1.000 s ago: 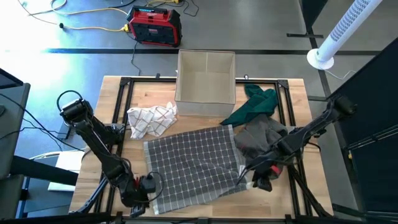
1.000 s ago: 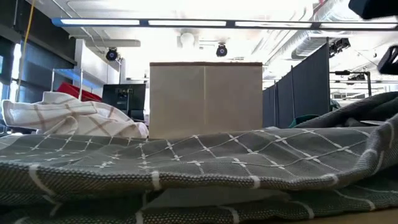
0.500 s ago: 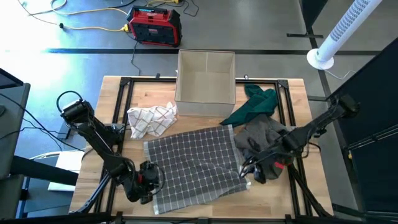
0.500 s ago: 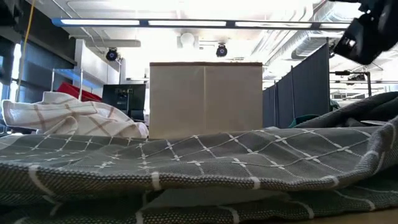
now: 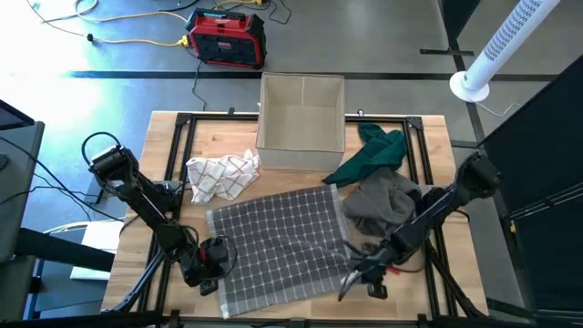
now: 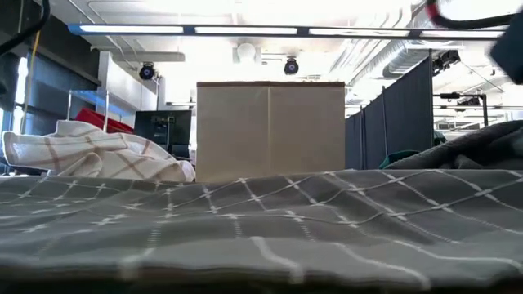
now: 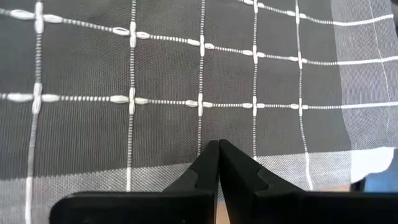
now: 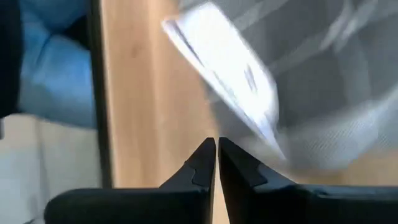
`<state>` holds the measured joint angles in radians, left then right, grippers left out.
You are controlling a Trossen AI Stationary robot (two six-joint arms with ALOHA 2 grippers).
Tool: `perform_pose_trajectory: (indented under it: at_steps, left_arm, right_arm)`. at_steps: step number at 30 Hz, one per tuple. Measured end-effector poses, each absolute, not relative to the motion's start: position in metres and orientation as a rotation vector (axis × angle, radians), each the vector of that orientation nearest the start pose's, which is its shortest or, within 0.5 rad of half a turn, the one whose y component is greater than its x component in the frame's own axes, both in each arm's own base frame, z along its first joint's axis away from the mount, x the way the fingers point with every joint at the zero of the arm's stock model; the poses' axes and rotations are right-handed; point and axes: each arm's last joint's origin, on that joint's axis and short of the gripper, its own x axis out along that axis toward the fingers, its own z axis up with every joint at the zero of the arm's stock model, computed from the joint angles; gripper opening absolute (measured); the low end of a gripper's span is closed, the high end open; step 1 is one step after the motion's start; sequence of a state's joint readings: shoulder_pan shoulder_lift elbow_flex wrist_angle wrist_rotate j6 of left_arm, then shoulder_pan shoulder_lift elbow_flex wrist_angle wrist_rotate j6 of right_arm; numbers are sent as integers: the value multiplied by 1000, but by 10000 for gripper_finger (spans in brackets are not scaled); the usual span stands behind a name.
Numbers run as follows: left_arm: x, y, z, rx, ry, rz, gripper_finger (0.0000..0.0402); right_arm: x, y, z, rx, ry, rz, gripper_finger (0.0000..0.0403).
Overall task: Fold towel
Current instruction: Fold the grey checkered towel
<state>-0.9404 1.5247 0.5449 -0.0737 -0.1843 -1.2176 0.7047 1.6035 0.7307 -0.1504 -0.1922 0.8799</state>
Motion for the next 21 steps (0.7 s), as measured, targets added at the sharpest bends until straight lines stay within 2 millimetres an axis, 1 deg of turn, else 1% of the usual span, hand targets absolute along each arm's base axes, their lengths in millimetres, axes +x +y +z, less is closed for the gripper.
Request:
perform_pose_trajectory:
  at_steps: [3,6,9,12,14,16,21]
  left_arm:
    - [146,-193,118,-496,1145,-90,1]
    - [145,-192,127,-502,1166,-132,0]
    - [149,-195,147,-539,1087,-192,0]
    - [149,-193,155,-532,1023,-192,0]
    - [150,-193,157,-526,992,-187,0]
    - [150,-193,155,-521,980,-196,0]
    - [153,-199,138,-542,989,-221,0]
  right_arm:
    - [209,187,147,517,1253,308,2]
    - [209,180,168,523,1148,318,1]
    - [212,168,191,429,936,245,0]
    - [219,150,202,320,803,150,0]
    - [228,137,201,268,782,103,0]
    - [239,123,195,221,783,44,0]
    - [264,102,164,190,842,-33,0]
